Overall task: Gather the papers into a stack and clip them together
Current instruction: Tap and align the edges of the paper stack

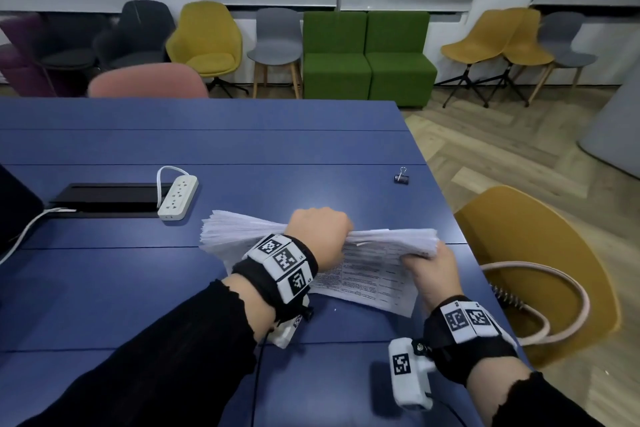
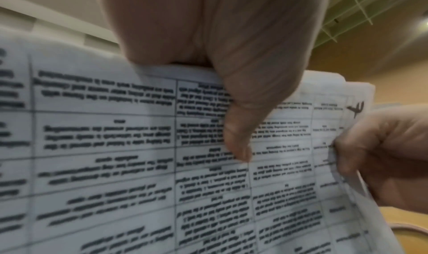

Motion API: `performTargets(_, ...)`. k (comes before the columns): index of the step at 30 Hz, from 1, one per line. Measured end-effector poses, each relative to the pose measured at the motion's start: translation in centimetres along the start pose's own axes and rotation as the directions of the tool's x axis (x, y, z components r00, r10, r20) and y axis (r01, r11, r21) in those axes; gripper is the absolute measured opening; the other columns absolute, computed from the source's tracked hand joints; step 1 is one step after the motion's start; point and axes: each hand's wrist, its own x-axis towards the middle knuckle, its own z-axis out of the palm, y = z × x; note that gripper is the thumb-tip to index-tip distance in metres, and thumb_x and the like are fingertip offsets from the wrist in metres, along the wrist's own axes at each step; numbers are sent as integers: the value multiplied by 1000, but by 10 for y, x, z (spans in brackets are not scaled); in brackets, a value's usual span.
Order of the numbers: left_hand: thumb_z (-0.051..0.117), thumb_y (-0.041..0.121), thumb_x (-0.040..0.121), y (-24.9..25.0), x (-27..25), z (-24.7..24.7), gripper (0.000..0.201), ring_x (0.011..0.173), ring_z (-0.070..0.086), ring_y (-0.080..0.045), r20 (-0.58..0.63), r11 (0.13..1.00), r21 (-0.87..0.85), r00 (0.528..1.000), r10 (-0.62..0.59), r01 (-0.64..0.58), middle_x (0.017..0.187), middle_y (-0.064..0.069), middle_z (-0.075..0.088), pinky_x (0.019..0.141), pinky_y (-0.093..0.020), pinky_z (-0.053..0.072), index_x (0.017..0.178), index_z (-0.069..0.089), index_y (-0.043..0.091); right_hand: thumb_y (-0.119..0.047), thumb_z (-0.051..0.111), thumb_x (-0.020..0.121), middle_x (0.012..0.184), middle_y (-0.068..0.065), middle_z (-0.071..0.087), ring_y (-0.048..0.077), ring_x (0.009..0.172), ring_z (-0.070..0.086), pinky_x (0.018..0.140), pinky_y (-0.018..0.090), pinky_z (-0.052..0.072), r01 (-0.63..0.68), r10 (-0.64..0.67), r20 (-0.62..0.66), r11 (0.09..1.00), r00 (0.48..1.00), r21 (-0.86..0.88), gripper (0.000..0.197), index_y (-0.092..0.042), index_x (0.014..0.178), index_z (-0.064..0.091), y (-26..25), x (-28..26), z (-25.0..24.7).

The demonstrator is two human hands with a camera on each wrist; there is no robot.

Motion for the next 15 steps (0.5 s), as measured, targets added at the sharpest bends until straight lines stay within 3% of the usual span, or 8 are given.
performTargets(3, 56, 20, 82, -19, -10, -11, 8, 89, 62, -30, -114, 987, -154, 991, -73, 55, 89, 0, 67, 68, -30, 38, 85, 60, 26, 16, 60, 73, 81, 8, 65, 20, 75, 61, 68, 27, 52, 34, -28, 107, 998, 994, -56, 25, -6, 85, 61, -13, 7, -6)
performTargets(5, 60, 21, 81, -38, -17, -20, 11, 84, 61, -27, -161, 936, -343, 977, -143, 81, 78, 5, 66, 68, -31, 43, 76, 62, 30, 8, 70, 73, 87, 12, 69, 29, 82, 66, 76, 40, 54, 61, -50, 130, 995, 990, -82, 23, -6, 88, 61, -20, 14, -16)
performTargets(7, 69, 25, 82, -55, -25, -23, 23, 69, 58, -22, -176, 840, -538, 965, -196, 73, 61, 8, 58, 63, -32, 43, 62, 59, 31, -5, 81, 67, 88, 16, 71, 34, 85, 68, 80, 46, 54, 83, -80, 118, 996, 990, -25, 26, -11, 85, 63, -34, 20, -26)
performTargets(9, 75, 23, 81, -69, -30, -24, 21, 55, 52, -15, -215, 674, -738, 945, -245, 6, 57, 5, 56, 58, -30, 41, 65, 61, 17, -22, 88, 55, 88, 14, 72, 30, 85, 68, 81, 43, 53, 107, -114, 93, 991, 989, 80, 39, -15, 86, 65, -50, 28, -31)
performTargets(11, 76, 13, 81, -77, -36, -24, 17, 55, 54, -9, -242, 487, -871, 920, -309, -66, 64, 1, 62, 57, -24, 44, 71, 66, 4, -15, 83, 53, 85, 3, 73, 18, 84, 67, 81, 32, 55, 89, -130, 131, 956, 983, 278, 46, -17, 94, 63, -66, 35, -28)
performTargets(13, 75, 12, 82, -85, -38, -18, 4, 74, 69, -7, -217, 310, -945, 910, -354, -105, 80, 4, 75, 72, -20, 53, 84, 73, 9, -12, 82, 52, 94, 2, 74, 16, 89, 68, 82, 28, 55, 36, -145, 252, 920, 957, 389, 60, -11, 107, 58, -81, 37, -20)
performTargets(15, 77, 26, 80, -91, -36, -11, 14, 90, 69, -19, -184, 169, -977, 908, -376, -128, 95, -1, 74, 88, -35, 53, 90, 74, 17, -19, 86, 51, 107, 9, 72, 22, 100, 68, 84, 31, 56, 31, -160, 343, 936, 926, 351, 66, -11, 111, 60, -97, 31, -8)
